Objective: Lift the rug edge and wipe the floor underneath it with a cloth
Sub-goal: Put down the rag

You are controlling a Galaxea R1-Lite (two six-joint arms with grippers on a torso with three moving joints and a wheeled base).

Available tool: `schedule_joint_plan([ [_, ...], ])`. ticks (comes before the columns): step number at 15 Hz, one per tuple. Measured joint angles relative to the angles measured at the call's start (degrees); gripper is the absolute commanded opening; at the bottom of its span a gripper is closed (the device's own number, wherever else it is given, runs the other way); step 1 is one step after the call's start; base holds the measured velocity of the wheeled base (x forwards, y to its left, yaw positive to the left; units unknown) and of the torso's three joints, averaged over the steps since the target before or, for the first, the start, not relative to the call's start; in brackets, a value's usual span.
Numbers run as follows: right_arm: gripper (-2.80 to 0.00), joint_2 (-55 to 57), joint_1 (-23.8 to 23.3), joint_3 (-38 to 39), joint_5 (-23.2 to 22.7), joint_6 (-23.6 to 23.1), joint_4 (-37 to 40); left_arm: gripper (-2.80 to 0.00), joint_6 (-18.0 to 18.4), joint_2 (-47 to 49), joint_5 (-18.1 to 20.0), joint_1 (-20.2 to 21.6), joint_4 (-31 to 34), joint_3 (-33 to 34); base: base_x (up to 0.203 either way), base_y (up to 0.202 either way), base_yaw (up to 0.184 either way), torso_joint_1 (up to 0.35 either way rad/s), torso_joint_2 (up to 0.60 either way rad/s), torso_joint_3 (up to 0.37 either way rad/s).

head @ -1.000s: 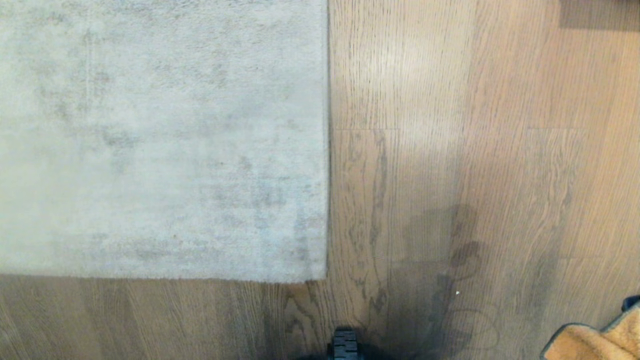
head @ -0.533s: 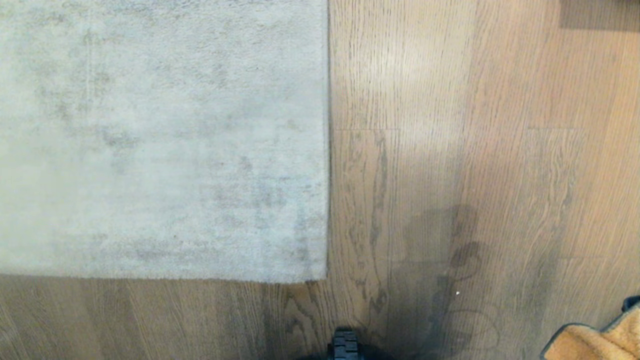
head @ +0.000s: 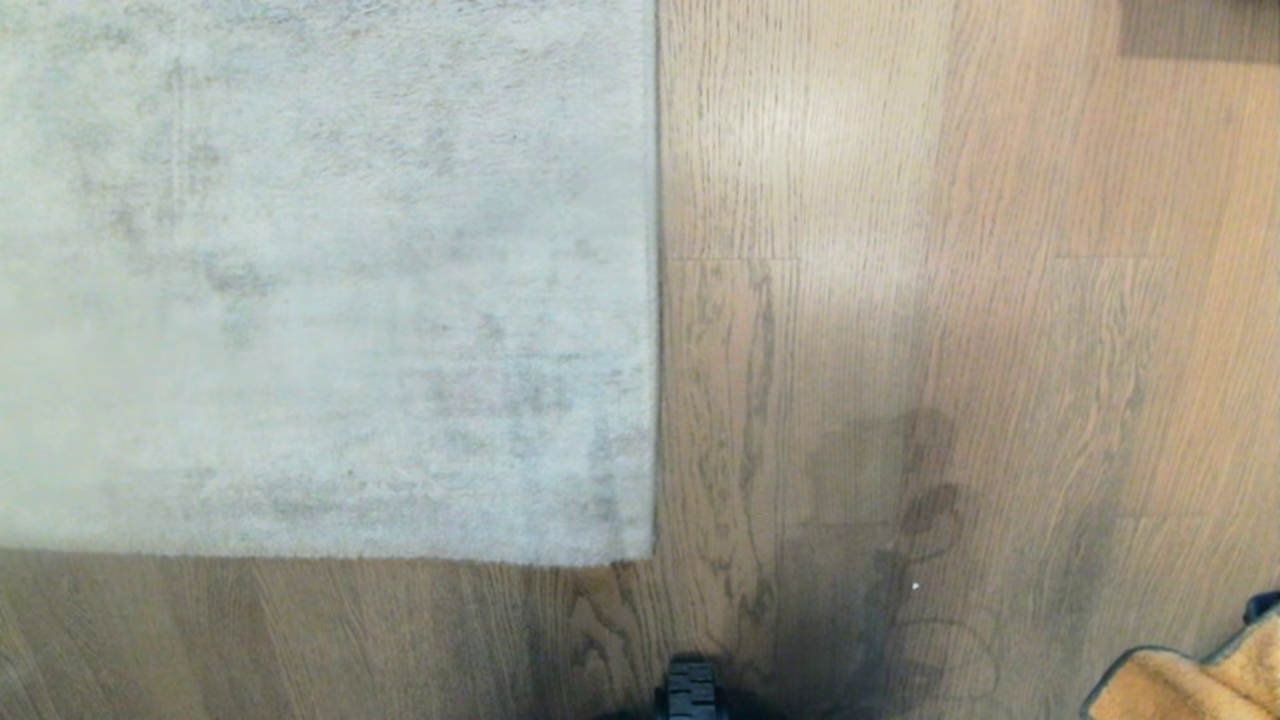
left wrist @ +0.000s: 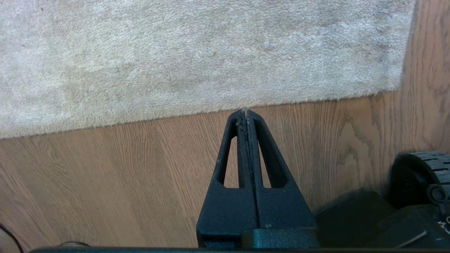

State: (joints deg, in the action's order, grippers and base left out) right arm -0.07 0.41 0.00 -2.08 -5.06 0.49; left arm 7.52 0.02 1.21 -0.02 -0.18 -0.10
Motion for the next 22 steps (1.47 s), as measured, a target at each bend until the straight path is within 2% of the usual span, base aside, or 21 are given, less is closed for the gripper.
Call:
schedule_joint_plan([
  [13, -2.8, 0.0, 0.0, 0.0, 0.0, 0.0, 0.0, -2.8, -0.2, 0.0, -0.1, -0.1, 0.0, 0.0, 0.0, 0.0, 0.0, 0.0, 0.0, 0.0],
  [22, -2.8, 0.0, 0.0, 0.0, 0.0, 0.0, 0.0, -2.8, -0.2, 0.0, -0.1, 0.0, 0.0, 0.0, 0.001, -0.171, 0.002, 0.003, 0.0, 0.001],
])
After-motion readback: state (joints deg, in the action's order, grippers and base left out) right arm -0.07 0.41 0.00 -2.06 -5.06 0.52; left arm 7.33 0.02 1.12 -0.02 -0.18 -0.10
